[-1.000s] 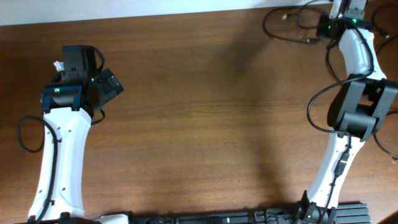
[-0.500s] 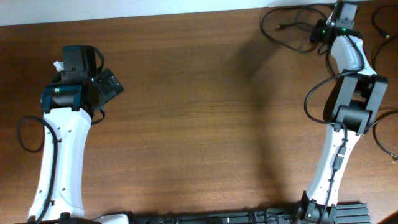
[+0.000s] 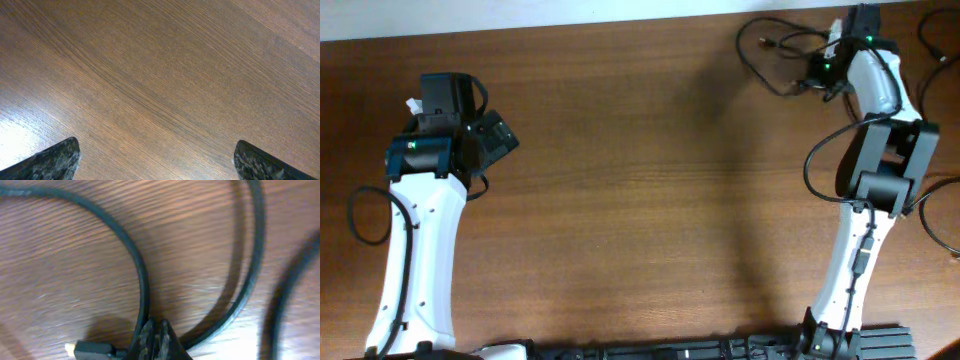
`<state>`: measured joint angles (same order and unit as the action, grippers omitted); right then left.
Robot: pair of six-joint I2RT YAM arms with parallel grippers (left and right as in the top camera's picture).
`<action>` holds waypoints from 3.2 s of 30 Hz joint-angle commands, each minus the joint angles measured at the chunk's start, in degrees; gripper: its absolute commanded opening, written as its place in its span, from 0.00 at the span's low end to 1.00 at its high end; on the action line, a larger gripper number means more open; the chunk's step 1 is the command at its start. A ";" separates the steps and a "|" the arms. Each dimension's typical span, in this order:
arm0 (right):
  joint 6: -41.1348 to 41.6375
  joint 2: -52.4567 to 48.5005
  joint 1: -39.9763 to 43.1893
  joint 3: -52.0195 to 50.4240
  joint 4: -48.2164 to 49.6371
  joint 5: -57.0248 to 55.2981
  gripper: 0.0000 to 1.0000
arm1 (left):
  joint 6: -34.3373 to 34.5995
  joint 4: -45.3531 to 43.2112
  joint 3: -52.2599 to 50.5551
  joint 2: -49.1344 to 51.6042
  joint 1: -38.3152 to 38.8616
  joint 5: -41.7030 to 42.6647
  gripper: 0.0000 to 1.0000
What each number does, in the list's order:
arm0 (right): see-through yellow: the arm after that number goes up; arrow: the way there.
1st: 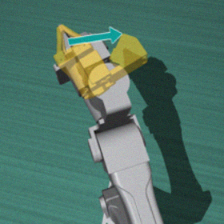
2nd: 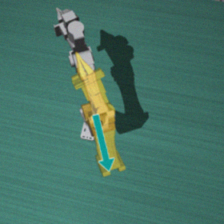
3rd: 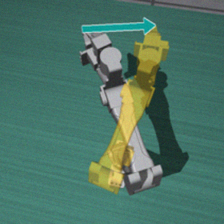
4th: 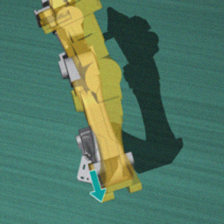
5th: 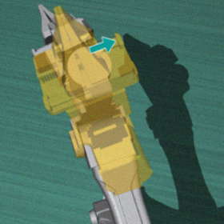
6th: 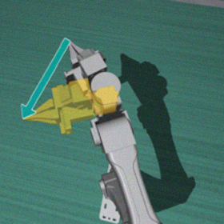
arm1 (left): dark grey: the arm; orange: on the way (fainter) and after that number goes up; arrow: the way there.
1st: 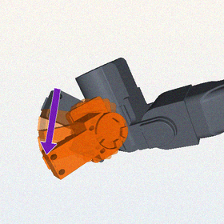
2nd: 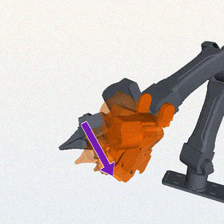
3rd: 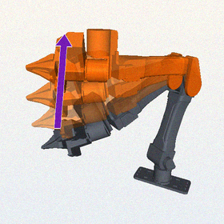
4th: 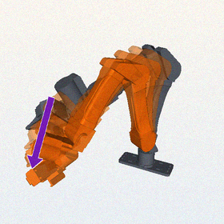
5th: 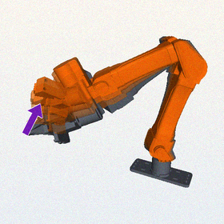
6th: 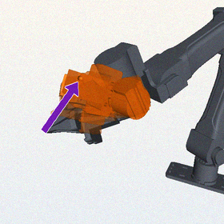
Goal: Untangle cables
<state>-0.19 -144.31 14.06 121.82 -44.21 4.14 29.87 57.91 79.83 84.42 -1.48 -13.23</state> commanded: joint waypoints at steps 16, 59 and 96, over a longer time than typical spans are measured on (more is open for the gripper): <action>-2.45 38.32 1.03 13.27 -43.19 4.74 0.61 | 0.72 0.07 0.24 -1.31 -0.20 0.42 0.99; -1.11 144.12 -6.93 -119.38 35.65 2.62 1.00 | 0.72 0.07 0.24 -1.31 -0.20 0.42 0.99; -1.07 144.10 -6.93 -121.50 40.22 1.79 1.00 | 0.74 0.02 -0.22 -2.08 0.44 6.86 0.99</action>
<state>-1.32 -0.80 7.44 0.89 -3.97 6.85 29.89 57.91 79.83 83.79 -1.48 -10.50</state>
